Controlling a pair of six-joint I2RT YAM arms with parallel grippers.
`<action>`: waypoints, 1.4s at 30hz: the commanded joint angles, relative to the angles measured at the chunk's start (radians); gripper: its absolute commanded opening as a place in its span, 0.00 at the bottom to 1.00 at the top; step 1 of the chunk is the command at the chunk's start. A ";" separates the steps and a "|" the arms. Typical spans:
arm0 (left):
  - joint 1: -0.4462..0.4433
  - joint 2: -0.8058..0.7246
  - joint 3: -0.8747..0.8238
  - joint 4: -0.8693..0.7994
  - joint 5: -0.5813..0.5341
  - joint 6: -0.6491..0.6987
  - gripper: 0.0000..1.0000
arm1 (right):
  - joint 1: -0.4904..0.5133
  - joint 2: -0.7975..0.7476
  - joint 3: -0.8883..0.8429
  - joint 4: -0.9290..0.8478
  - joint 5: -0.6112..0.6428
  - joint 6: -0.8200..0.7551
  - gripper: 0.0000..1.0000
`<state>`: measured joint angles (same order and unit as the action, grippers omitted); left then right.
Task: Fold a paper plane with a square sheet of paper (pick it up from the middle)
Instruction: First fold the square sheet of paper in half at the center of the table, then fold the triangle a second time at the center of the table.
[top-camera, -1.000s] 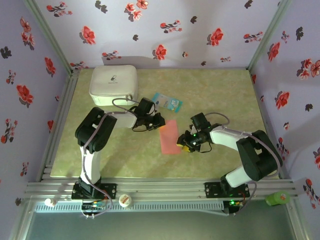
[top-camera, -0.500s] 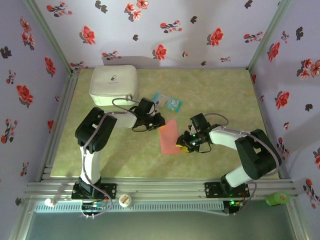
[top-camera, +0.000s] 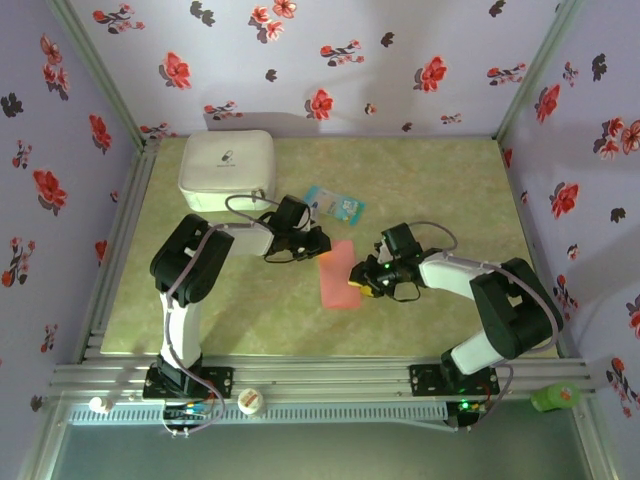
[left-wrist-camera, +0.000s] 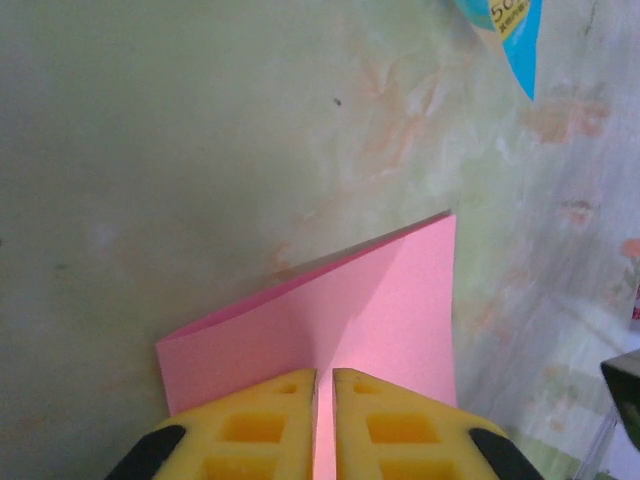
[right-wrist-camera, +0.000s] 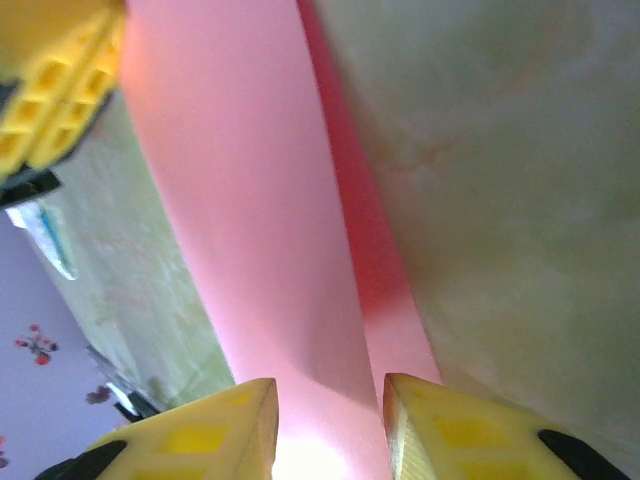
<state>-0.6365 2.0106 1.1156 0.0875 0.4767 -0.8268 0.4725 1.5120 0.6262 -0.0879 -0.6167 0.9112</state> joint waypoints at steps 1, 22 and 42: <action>-0.005 0.040 0.016 -0.067 0.006 0.074 0.14 | -0.019 0.021 -0.012 0.124 -0.058 0.043 0.33; -0.038 -0.156 0.024 -0.072 -0.087 0.162 0.51 | -0.056 0.103 -0.013 0.251 -0.121 0.065 0.19; -0.207 -0.473 -0.418 0.382 -0.342 0.352 0.54 | -0.047 0.136 -0.029 0.304 -0.163 0.072 0.16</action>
<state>-0.8150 1.5799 0.7425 0.3050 0.2001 -0.5690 0.4232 1.6329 0.6064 0.2066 -0.7605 0.9806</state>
